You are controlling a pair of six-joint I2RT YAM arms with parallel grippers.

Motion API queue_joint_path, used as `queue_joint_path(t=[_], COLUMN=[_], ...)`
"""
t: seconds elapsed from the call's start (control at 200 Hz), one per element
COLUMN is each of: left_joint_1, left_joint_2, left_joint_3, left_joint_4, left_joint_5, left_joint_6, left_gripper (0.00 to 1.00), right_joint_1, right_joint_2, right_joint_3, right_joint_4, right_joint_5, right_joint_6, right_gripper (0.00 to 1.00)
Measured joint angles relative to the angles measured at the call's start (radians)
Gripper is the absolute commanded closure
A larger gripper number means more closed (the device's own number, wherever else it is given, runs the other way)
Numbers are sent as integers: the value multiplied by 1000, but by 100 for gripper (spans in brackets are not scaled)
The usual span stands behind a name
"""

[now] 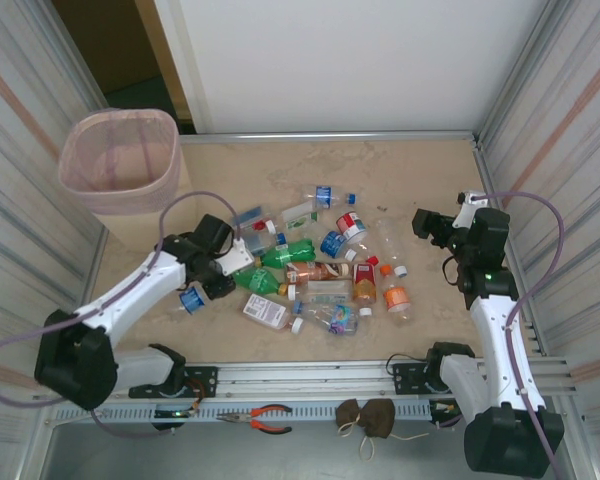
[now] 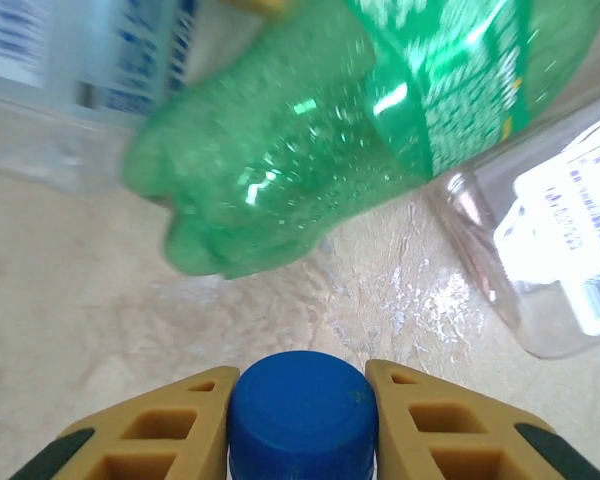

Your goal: Put the plastic bottles in the bin

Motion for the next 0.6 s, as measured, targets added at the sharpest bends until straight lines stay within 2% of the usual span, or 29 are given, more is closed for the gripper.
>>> queue_joint_path(t=[0.276,0.556,0.596], left_joint_1=[28,31,31], left_joint_2=[-164,-161,-153], left_joint_3=[197,453,490], left_joint_4=[-20,31,43], left_joint_5=[33,-18,-23], left_joint_6=[-61,-131,-137], left_gripper=[79,82,86], right_joint_1=[0,8,8], right_joint_2=[-4,-10,-11], right_joint_3=[21,35,37], right_joint_4=[-16,-19,-19], right_joint_5=[0,0,0], right_joint_6=[0,0,0], right_gripper=[9,9,9])
